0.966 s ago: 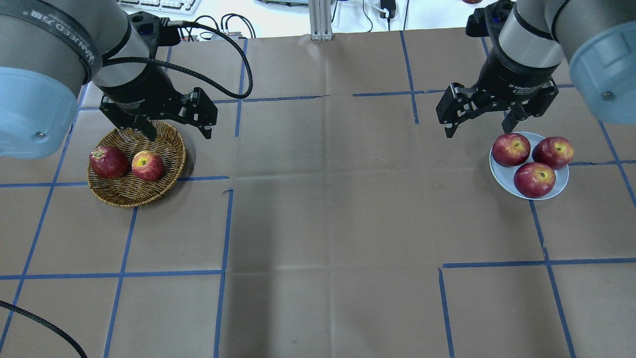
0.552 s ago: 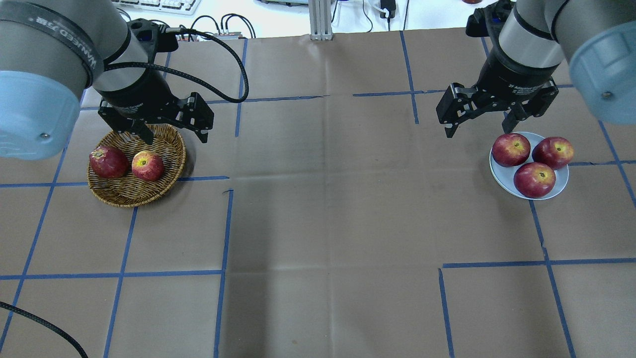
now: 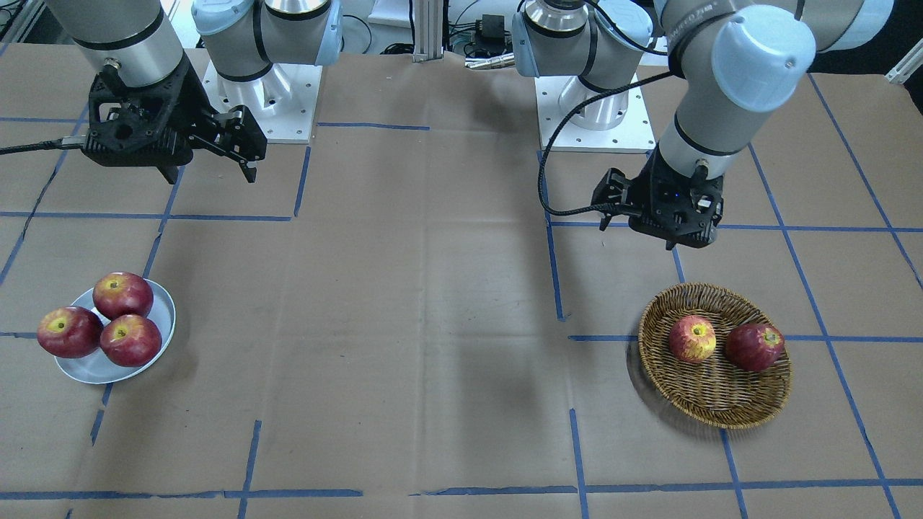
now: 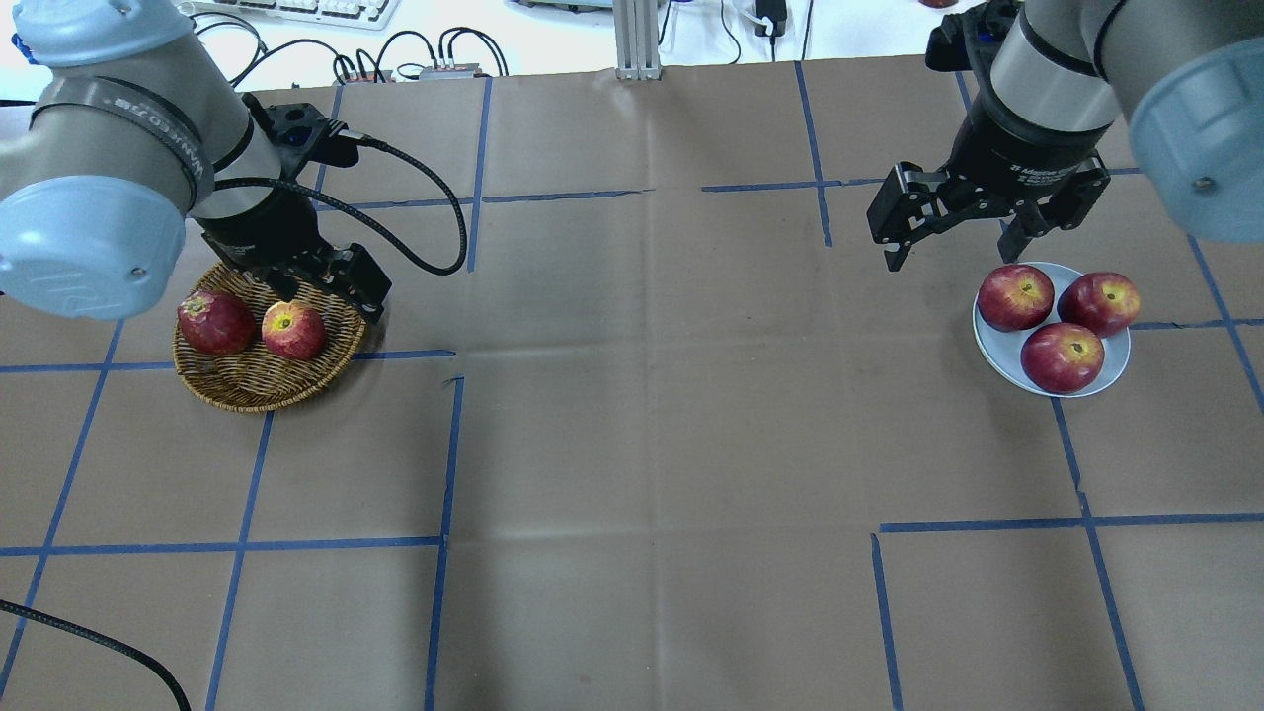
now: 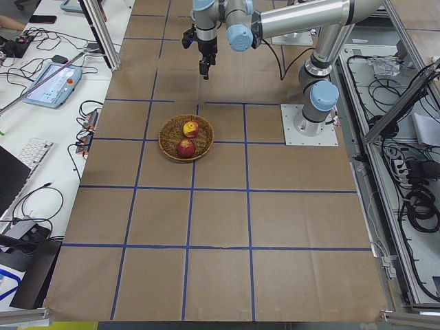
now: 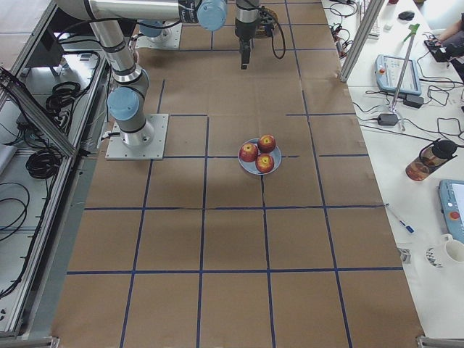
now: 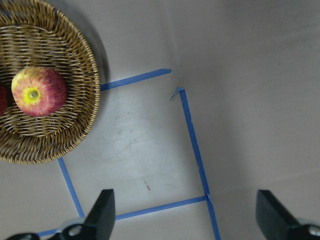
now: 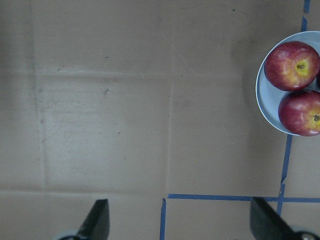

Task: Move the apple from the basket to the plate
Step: 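Descend into the basket and close the left gripper on the streaked apple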

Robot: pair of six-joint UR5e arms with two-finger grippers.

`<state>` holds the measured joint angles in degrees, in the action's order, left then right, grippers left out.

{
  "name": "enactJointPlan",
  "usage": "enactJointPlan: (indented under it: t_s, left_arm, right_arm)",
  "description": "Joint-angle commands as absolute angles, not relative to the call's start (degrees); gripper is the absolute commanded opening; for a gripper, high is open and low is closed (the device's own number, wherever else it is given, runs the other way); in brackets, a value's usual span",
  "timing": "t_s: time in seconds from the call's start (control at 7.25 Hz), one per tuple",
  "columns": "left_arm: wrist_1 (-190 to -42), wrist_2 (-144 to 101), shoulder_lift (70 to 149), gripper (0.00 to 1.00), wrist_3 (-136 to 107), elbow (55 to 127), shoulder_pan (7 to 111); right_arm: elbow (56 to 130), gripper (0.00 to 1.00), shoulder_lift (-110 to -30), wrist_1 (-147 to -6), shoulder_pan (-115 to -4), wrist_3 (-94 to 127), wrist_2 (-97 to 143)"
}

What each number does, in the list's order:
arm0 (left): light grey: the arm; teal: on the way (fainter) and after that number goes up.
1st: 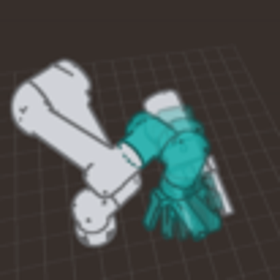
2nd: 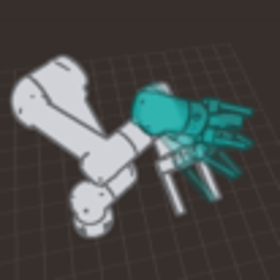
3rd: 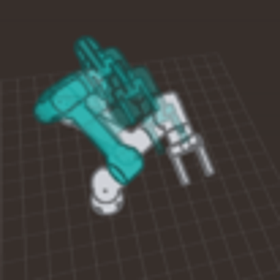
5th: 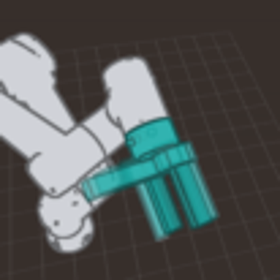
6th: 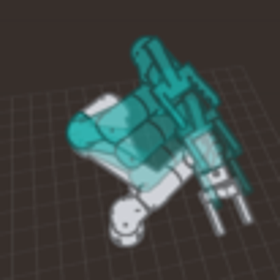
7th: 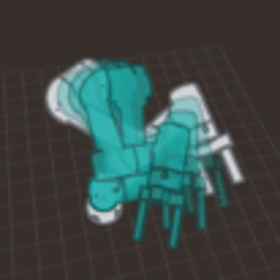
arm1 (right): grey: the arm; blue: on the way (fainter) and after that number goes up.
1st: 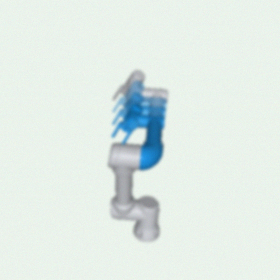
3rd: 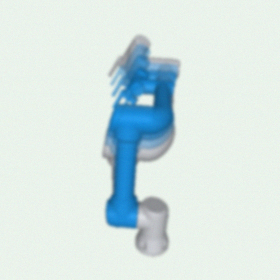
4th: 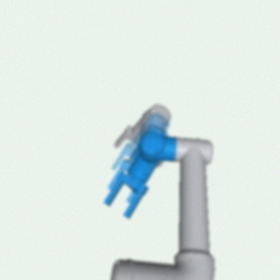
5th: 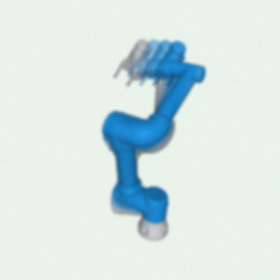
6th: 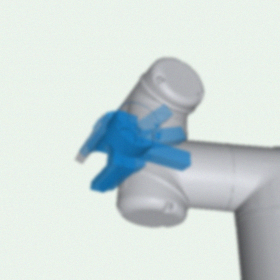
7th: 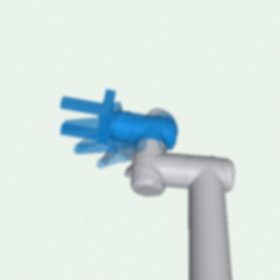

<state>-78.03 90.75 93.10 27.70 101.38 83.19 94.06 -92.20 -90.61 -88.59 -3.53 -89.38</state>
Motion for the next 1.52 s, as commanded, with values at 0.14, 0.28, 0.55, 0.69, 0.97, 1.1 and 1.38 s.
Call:
enactJointPlan:
  t_s: [0.14,0.28,0.55,0.69,0.97,1.1,1.38]
  left_arm:
    - [-68.4,90.8,100.7,0.98,43.2,102.0,76.2]
    - [-63.2,90.8,103.0,0.98,48.1,102.2,74.7]
    - [-55.3,90.8,106.7,0.98,52.6,104.5,72.3]
    - [-50.2,90.9,108.4,0.98,55.1,105.5,72.1]
    - [-49.7,91.1,111.3,0.98,55.5,105.8,72.1]
    - [-50.2,91.1,111.4,0.98,55.6,106.5,72.0]
    - [-49.7,91.1,111.8,0.98,56.2,107.8,71.6]
  right_arm:
    - [90.8,1.00,-89.0,-90.6,-88.6,-3.3,-89.3]
    - [90.4,1.00,-88.0,-90.5,-88.6,-3.2,-89.4]
    - [90.6,1.00,-88.2,-90.4,-88.6,-3.2,-89.4]
    - [90.5,1.00,-88.4,-90.4,-88.6,-3.2,-89.4]
    - [90.6,1.00,-88.5,-90.4,-88.6,-3.2,-89.4]
    - [90.7,1.00,-88.5,-90.4,-88.6,-3.2,-89.4]
    - [90.7,1.00,-88.6,-90.4,-88.6,-3.2,-89.4]
